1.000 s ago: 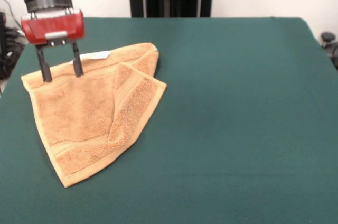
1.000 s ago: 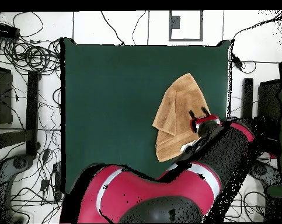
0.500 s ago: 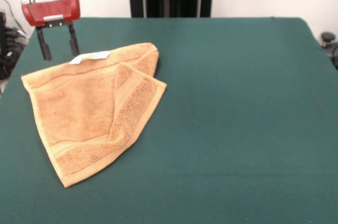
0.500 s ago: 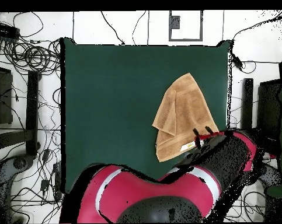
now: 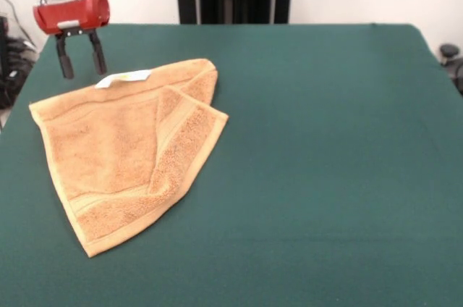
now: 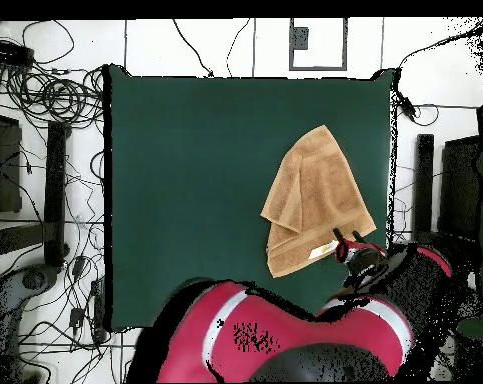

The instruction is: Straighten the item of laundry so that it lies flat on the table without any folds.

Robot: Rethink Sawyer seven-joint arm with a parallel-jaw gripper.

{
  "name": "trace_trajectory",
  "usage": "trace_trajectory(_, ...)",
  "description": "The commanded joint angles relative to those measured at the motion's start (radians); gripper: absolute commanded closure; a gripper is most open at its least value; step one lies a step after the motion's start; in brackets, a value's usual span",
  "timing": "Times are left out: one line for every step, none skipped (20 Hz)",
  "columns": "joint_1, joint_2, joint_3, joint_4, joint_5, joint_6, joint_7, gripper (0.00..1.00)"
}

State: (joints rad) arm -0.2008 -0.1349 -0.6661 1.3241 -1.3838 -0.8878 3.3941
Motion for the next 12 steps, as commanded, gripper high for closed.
trace_trajectory(-0.038, 0.007, 0.254, 0.129, 0.141, 0.019, 0.232, 0.0)
trace_trajectory(-0.028, 0.003, 0.244, 0.129, 0.144, 0.03, 0.176, 0.0)
trace_trajectory(-0.018, -0.001, 0.236, 0.13, 0.137, 0.044, 0.163, 0.0)
trace_trajectory(-0.003, -0.003, 0.229, 0.127, 0.123, 0.054, 0.158, 0.0)
trace_trajectory(0.001, -0.013, 0.227, 0.134, 0.132, 0.06, 0.136, 0.0)
trace_trajectory(0.005, -0.026, 0.223, 0.146, 0.16, 0.068, 0.087, 0.0)
trace_trajectory(0.008, -0.036, 0.22, 0.157, 0.178, 0.073, 0.055, 0.0)
trace_trajectory(0.007, -0.06, 0.216, 0.182, 0.231, 0.063, -0.03, 0.0)
trace_trajectory(0.013, -0.077, 0.215, 0.19, 0.231, 0.042, -0.05, 0.0)
trace_trajectory(0.038, -0.114, 0.206, 0.216, 0.22, 0.019, -0.037, 0.0)
trace_trajectory(0.06, -0.142, 0.2, 0.233, 0.204, 0.006, -0.001, 0.0)
trace_trajectory(0.083, -0.169, 0.195, 0.251, 0.188, -0.008, 0.034, 0.0)
